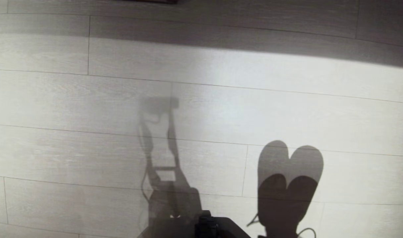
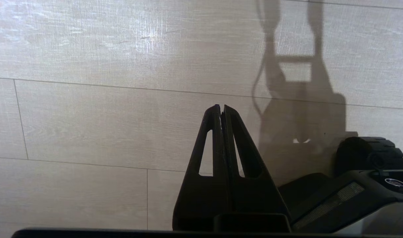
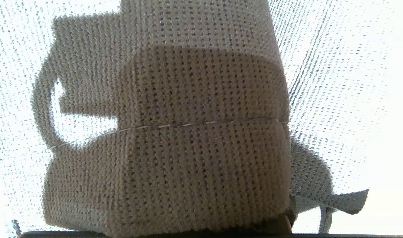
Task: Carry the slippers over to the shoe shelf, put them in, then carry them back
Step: Place the slippers into the shoe cabinet
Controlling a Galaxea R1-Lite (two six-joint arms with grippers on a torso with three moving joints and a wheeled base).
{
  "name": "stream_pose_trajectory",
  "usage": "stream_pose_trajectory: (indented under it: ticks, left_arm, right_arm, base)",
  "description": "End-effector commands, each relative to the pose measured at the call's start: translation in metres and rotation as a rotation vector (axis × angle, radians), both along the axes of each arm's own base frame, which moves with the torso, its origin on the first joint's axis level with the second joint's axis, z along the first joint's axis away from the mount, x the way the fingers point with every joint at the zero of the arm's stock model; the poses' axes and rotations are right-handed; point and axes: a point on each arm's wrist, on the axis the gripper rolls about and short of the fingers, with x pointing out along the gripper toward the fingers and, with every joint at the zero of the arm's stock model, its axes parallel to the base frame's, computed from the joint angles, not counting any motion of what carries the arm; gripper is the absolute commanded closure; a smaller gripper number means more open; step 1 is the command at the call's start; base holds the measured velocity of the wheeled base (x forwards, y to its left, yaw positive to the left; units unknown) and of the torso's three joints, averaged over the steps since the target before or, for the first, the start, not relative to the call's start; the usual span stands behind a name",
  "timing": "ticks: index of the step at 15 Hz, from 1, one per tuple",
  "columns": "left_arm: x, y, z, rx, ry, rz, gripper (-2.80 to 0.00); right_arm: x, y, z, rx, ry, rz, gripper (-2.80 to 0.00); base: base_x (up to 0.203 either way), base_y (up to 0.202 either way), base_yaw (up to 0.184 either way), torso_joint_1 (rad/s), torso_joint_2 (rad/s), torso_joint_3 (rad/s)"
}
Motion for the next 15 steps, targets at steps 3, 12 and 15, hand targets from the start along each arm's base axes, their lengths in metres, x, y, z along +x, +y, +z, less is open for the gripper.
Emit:
stream_pose_trajectory:
  ticks: [3, 12, 15]
  left_arm:
    - [0.0001, 0.0000, -0.0003, -0.002, 0.001, 0.001, 0.00]
    - [0.0000, 0.0000, 0.0001, -0.003, -0.001, 0.000, 0.00]
    - [0.0000, 0.0000, -0.0001, -0.003, 0.000, 0.000, 0.00]
  right_arm:
    - [0.0003, 0.0000, -0.0002, -0.001, 0.003, 0.001, 0.00]
    - [0.0002, 0.0000, -0.0003, -0.001, 0.002, 0.000, 0.00]
    - [0.0000, 0.0000, 0.0001, -0.001, 0.000, 0.001, 0.00]
  base:
    - [0.000, 0.000, 0.000, 0.002, 0.00, 0.208]
    - [0.000, 0.000, 0.000, 0.002, 0.00, 0.201]
    - [0.000, 0.000, 0.000, 0.004, 0.00, 0.200]
